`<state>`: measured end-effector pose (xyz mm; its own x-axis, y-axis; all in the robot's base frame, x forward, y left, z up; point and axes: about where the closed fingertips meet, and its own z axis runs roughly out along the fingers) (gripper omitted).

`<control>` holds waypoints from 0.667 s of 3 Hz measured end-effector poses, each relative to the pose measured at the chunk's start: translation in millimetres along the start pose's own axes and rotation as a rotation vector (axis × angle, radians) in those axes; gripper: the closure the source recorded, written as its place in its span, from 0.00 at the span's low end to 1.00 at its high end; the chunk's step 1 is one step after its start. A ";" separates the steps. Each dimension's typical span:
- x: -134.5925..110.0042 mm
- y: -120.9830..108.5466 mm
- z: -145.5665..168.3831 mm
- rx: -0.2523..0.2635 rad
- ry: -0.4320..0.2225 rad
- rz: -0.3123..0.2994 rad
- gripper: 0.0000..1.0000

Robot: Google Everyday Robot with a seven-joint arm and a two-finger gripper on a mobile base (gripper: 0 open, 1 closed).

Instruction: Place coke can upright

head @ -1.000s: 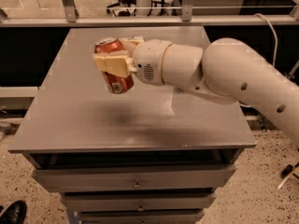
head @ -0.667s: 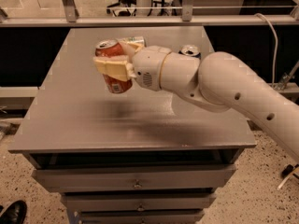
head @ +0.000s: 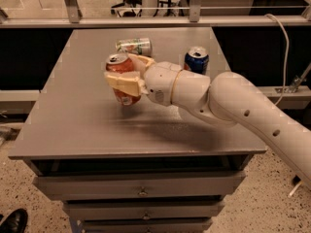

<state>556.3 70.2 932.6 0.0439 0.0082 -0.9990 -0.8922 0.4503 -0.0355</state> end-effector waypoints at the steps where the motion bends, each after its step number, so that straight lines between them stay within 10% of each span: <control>1: 12.0 1.5 -7.2 -0.014 -0.019 0.002 1.00; 2: 22.8 3.9 -15.9 -0.023 -0.026 0.007 0.82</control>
Offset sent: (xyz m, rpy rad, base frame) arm -0.0148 -0.0249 -0.0381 0.0364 -0.0022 0.0262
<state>546.6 57.9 909.3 0.0492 0.0344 -0.9982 -0.9025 0.4298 -0.0297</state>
